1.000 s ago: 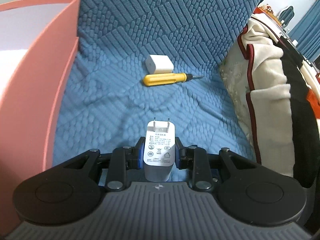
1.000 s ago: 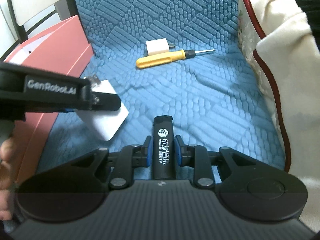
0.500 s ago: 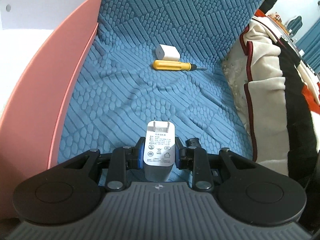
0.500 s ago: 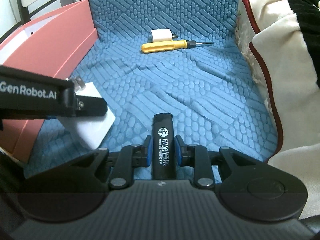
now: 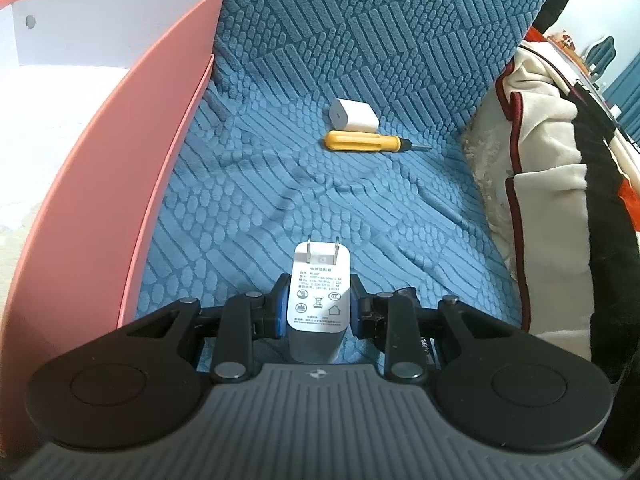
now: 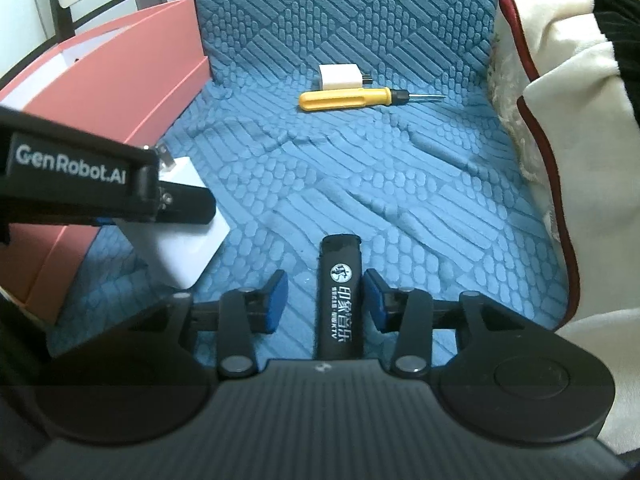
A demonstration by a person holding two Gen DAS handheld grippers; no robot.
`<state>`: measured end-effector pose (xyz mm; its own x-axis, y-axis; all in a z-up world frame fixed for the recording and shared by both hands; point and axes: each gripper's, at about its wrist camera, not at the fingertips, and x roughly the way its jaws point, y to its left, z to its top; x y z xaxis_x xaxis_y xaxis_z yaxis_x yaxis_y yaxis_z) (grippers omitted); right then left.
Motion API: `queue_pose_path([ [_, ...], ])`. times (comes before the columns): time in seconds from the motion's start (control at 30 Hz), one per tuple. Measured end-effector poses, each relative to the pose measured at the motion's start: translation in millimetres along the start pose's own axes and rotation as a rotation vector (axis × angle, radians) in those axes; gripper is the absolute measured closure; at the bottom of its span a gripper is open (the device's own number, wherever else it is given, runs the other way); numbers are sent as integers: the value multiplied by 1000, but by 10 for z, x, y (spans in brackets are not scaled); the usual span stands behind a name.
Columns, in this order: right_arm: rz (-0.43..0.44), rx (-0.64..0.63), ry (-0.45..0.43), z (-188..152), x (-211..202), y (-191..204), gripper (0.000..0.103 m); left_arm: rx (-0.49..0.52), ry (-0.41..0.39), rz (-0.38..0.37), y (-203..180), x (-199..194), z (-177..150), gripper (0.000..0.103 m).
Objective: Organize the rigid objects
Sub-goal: 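Raise the charger in left tool while right tool holds the USB stick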
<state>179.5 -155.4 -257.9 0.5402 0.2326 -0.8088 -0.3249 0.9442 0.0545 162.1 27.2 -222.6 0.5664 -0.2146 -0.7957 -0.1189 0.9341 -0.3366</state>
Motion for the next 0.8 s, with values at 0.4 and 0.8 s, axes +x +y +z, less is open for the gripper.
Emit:
queue_pose_path([
  [0.4,59,53,9,31,-50,-107,76,10,-8,15,-64,9,-11,70],
  [0.8,111,141,-62,76,-275,-250,76,31,-52,45,-57,-148,-160,70],
])
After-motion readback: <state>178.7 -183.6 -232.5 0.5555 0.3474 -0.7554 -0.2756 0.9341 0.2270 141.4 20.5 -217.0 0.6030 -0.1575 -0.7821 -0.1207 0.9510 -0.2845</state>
